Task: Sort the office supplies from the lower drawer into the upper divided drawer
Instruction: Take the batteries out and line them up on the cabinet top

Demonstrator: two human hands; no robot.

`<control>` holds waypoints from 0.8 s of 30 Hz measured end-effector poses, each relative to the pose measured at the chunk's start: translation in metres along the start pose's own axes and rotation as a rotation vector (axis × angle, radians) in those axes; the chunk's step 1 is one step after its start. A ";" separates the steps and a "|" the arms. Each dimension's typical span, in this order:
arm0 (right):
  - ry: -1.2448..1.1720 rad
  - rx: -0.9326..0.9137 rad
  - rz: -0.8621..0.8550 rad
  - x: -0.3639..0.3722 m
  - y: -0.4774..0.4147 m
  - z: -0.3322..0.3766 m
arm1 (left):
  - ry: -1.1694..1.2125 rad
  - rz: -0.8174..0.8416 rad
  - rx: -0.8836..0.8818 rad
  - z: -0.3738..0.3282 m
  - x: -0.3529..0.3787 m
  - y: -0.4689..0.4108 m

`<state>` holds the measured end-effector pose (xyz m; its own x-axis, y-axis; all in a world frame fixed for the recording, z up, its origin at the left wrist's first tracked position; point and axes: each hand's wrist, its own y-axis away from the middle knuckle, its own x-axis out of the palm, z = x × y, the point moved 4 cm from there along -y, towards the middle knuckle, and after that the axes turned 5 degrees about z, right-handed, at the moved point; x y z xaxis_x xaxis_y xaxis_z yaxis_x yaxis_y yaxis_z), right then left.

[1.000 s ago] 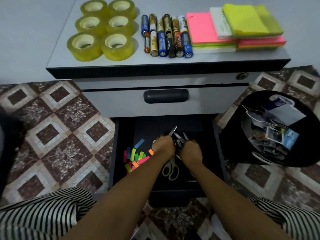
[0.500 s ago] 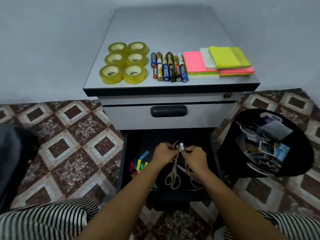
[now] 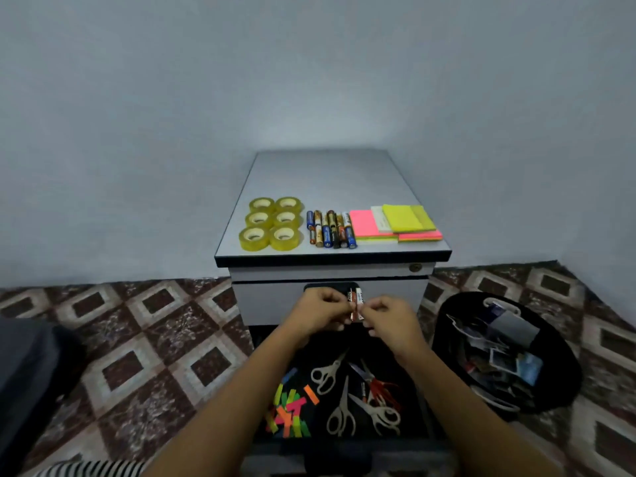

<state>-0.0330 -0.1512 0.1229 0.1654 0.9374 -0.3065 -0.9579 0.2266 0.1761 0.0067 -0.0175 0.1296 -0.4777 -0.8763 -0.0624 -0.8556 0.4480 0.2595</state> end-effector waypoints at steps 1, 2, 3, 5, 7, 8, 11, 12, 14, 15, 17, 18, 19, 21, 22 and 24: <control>0.002 -0.031 0.007 -0.003 0.003 0.010 | -0.001 -0.003 0.026 -0.009 -0.002 0.003; 0.008 -0.057 0.012 -0.006 0.005 0.020 | -0.001 -0.008 0.047 -0.018 -0.003 0.005; 0.011 -0.078 0.012 -0.008 0.006 0.030 | 0.004 -0.015 0.062 -0.026 -0.004 0.007; 0.012 -0.103 -0.016 -0.012 0.004 0.050 | 0.000 -0.041 0.094 -0.047 -0.009 0.010; 0.027 -0.112 -0.052 -0.015 -0.004 0.069 | -0.017 -0.068 0.103 -0.065 -0.015 0.009; 0.042 -0.119 -0.069 -0.016 -0.008 0.078 | -0.028 -0.081 0.106 -0.074 -0.018 0.008; 0.073 -0.142 -0.098 -0.014 -0.024 0.099 | -0.058 -0.120 0.136 -0.093 -0.027 0.002; 0.087 -0.141 -0.101 -0.013 -0.028 0.105 | -0.066 -0.138 0.139 -0.098 -0.030 -0.001; 0.127 -0.142 -0.105 -0.010 -0.037 0.115 | -0.102 -0.173 0.135 -0.107 -0.035 -0.007; 0.149 -0.144 -0.106 -0.009 -0.040 0.120 | -0.117 -0.183 0.133 -0.111 -0.038 -0.011; 0.217 -0.139 -0.095 -0.008 -0.049 0.129 | -0.143 -0.209 0.130 -0.117 -0.044 -0.021; 0.261 -0.132 -0.091 -0.008 -0.053 0.133 | -0.171 -0.227 0.125 -0.120 -0.047 -0.027; 0.303 -0.120 -0.092 -0.008 -0.058 0.136 | -0.212 -0.242 0.120 -0.123 -0.049 -0.032; 0.381 -0.088 -0.109 -0.009 -0.068 0.140 | -0.304 -0.263 0.111 -0.129 -0.053 -0.042; 0.421 -0.075 -0.121 -0.009 -0.072 0.141 | -0.349 -0.273 0.104 -0.132 -0.054 -0.046; 0.479 -0.061 -0.130 -0.010 -0.077 0.141 | -0.428 -0.287 0.084 -0.134 -0.055 -0.055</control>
<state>0.0726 -0.1410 0.2447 0.1714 0.6727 -0.7197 -0.9510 0.3039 0.0576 0.1063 -0.0178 0.2483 -0.2453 -0.8229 -0.5126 -0.9687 0.2284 0.0970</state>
